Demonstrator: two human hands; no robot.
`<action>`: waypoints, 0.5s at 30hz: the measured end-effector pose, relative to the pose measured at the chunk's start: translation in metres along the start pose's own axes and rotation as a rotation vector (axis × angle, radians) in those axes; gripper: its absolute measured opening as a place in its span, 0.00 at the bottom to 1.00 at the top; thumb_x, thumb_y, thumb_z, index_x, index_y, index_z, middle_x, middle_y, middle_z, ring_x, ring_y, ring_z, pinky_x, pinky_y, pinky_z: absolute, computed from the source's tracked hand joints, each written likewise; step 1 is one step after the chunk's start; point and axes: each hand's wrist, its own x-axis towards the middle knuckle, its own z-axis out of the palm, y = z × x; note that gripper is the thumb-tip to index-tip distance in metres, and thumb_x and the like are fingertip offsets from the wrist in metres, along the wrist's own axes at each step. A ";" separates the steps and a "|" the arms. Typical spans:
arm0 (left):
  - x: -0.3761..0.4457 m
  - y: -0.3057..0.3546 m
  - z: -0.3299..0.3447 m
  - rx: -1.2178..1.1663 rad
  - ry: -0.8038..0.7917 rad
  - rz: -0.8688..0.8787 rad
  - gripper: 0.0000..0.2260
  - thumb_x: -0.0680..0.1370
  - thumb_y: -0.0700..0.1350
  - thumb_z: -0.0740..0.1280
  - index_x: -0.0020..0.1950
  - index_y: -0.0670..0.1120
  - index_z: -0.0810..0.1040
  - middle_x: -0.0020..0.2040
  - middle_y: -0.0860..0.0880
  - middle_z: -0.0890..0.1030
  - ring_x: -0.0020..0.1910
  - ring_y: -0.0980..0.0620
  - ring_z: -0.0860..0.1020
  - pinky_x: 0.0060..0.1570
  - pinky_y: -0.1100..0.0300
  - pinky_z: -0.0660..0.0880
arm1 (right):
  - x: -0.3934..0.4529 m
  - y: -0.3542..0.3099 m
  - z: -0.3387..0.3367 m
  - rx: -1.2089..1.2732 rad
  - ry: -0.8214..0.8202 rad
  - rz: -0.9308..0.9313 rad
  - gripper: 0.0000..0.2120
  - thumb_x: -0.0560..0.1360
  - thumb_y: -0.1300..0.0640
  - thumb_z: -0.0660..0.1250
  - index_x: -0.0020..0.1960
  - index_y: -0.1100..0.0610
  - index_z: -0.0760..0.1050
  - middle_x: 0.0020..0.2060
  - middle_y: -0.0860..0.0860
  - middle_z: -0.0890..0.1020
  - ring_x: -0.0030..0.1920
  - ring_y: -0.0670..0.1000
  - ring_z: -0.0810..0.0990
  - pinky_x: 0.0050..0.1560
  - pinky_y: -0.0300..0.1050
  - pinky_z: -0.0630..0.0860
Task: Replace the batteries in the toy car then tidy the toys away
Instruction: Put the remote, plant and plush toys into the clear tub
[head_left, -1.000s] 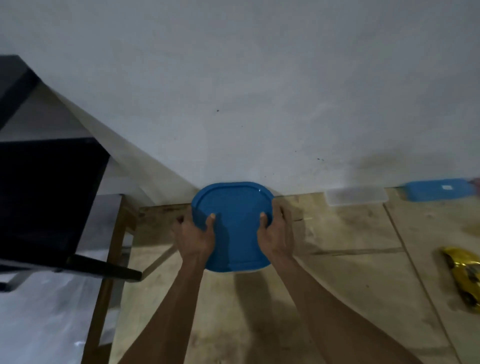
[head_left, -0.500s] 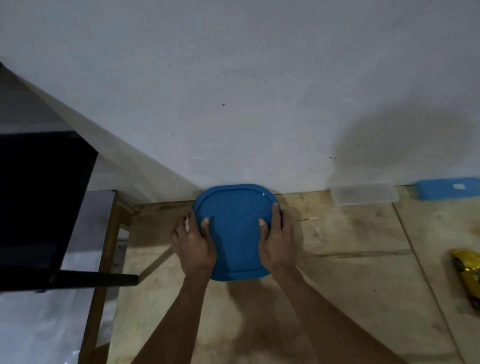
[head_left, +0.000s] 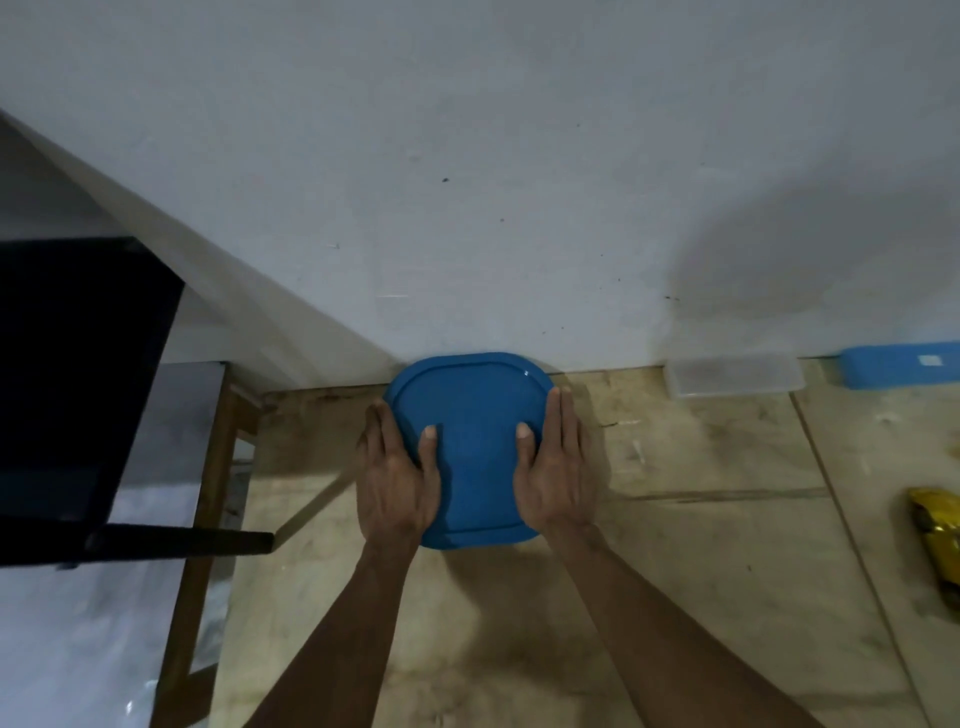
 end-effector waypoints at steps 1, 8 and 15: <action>0.000 -0.002 0.001 0.031 -0.019 0.019 0.37 0.82 0.65 0.54 0.82 0.42 0.50 0.81 0.41 0.56 0.79 0.41 0.57 0.77 0.46 0.58 | 0.000 0.001 0.000 -0.029 -0.001 -0.018 0.32 0.82 0.38 0.44 0.81 0.49 0.40 0.80 0.43 0.44 0.80 0.51 0.49 0.78 0.53 0.55; 0.006 -0.006 0.005 0.138 -0.044 0.039 0.43 0.78 0.71 0.55 0.83 0.46 0.47 0.83 0.46 0.53 0.80 0.44 0.54 0.78 0.46 0.58 | 0.004 0.003 -0.001 -0.108 -0.063 -0.019 0.36 0.81 0.34 0.46 0.80 0.48 0.35 0.80 0.43 0.41 0.80 0.53 0.45 0.78 0.54 0.52; 0.006 -0.006 0.001 0.175 -0.091 0.041 0.44 0.77 0.73 0.53 0.83 0.48 0.46 0.83 0.48 0.50 0.80 0.42 0.54 0.76 0.41 0.60 | 0.004 0.003 -0.003 -0.115 -0.078 -0.031 0.35 0.80 0.33 0.45 0.79 0.46 0.34 0.80 0.43 0.41 0.80 0.56 0.44 0.78 0.57 0.54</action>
